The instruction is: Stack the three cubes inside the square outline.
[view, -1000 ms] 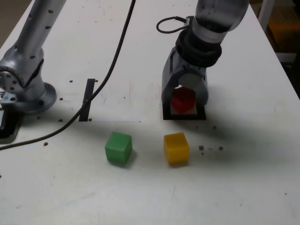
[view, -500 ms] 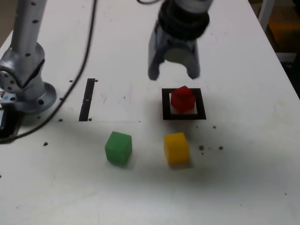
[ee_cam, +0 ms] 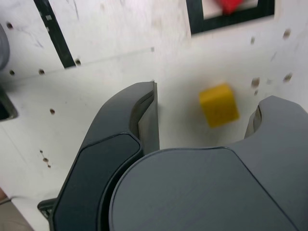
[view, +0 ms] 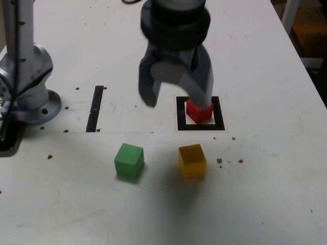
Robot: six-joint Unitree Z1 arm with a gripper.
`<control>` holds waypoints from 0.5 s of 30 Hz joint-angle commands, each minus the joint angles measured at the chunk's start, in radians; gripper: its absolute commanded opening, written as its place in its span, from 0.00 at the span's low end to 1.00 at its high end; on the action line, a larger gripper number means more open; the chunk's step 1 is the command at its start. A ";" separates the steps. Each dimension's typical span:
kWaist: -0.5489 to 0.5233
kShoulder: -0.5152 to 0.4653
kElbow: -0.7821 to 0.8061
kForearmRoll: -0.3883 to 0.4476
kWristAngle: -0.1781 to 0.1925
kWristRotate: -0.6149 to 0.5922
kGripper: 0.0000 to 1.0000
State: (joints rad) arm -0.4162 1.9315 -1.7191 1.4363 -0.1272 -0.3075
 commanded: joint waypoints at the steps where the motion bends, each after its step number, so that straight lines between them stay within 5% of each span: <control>1: -0.025 0.027 -0.013 -0.012 -0.009 -0.014 0.76; 15: -0.095 0.175 -0.075 -0.053 -0.048 -0.059 0.76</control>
State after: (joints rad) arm -0.5124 2.0934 -1.7855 1.3835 -0.1727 -0.3652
